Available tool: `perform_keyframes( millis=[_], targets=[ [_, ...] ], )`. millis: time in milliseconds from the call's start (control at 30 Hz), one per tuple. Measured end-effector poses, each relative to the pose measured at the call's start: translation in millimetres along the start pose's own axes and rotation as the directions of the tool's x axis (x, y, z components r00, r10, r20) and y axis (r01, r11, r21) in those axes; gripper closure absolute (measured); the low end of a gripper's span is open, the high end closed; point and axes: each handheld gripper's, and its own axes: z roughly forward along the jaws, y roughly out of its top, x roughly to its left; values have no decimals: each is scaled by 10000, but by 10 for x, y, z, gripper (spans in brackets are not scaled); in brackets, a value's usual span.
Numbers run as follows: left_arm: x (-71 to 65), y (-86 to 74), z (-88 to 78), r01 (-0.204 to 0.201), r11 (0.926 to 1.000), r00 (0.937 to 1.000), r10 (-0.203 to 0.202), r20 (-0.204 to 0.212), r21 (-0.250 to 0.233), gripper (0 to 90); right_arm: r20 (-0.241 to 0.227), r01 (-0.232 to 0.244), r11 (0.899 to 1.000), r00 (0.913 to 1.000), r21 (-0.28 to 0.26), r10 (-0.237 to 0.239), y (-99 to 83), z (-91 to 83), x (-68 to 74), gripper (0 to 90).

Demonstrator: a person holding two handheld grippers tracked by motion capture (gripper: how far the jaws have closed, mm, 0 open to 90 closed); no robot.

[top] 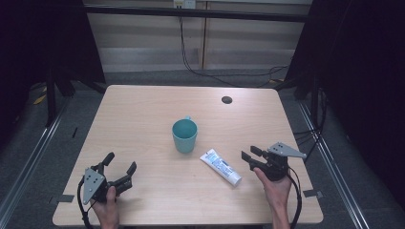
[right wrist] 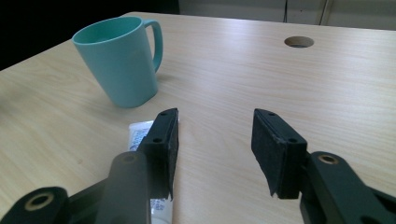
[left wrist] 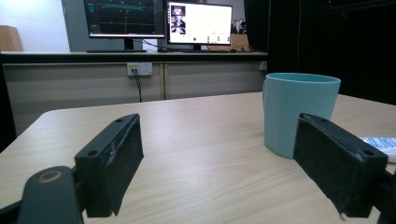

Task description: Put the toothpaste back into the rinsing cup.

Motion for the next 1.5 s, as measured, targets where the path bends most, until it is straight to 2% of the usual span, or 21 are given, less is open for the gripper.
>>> perform_keyframes(
  millis=[67,133,167,200,267,300,467,667,733,933,1000,1033,1067,1133,1233,1300,1333,1400,1433,1467,1500],
  targets=[
    [1,0,0,2,10000,10000,-2,-3,-6,160,-280,16,9998,9996,182,-11,30,7,-1,522],
    [1,0,0,0,10000,10000,0,2,-7,160,-238,112,9998,9997,149,-109,40,8,1,521],
    [1,0,0,1,10000,10000,-1,3,-9,160,-313,104,9995,9995,302,-95,61,16,0,521],
    [1,0,0,1,10000,10000,-1,4,-7,161,-691,203,9974,9975,687,-156,103,51,3,522],
    [0,0,0,1,10000,10000,-1,14,-4,160,-772,269,9961,9968,835,-204,119,59,10,521],
    [0,0,0,3,10000,10000,-3,11,-5,160,-889,464,9916,9954,1207,-357,166,86,40,521],
    [-1,0,0,-18,10000,10000,18,44,9,161,-570,300,9847,9982,1717,-205,240,138,60,436],
    [-1,0,0,-7,10000,10000,7,40,6,161,-1041,491,9586,9944,2805,-205,312,276,91,444],
    [-1,0,0,-3,10000,10000,3,40,5,161,-1124,532,9542,9935,2944,-207,322,294,98,443],
    [-2,-1,2,28,10000,10000,-28,46,-19,161,-1612,615,9159,9869,3966,35,428,438,139,383],
    [0,0,0,3,10000,10000,-3,23,-1,161,-1645,875,9006,9862,4257,-180,478,496,172,380],
    [0,0,0,3,10000,10000,-3,23,-1,161,-1645,875,9006,9862,4257,-180,478,496,172,380],
    [1,1,0,-5,10000,10000,5,25,14,161,-1683,1042,8883,9853,4472,-308,510,537,199,383],
    [0,0,0,3,10000,10000,-3,18,-2,161,-1690,1123,8844,9849,4531,-385,518,553,207,390],
    [1,1,0,3,10000,10000,-3,24,11,161,-1681,1334,8508,9843,5082,-539,550,631,241,438],
    [0,0,1,5,10000,10000,-5,18,-4,160,-1733,1378,8449,9834,5169,-544,557,648,243,450],
    [1,0,0,-1,10000,10000,1,20,11,161,-1809,1420,8317,9822,5367,-509,575,672,253,461],
    [0,0,0,-4,10000,10000,4,20,0,161,-1843,1410,8204,9819,5541,-442,588,699,265,471],
    [0,0,0,-4,10000,10000,4,20,0,160,-1843,1410,8204,9819,5541,-442,588,699,265,471],
    [0,0,0,8,10000,10000,-8,15,-3,160,-1930,1481,8048,9803,5747,-425,598,737,273,486],
    [0,0,0,-2,10000,10000,2,17,6,160,-1985,1505,7980,9793,5835,-396,601,749,278,487]
  ],
)
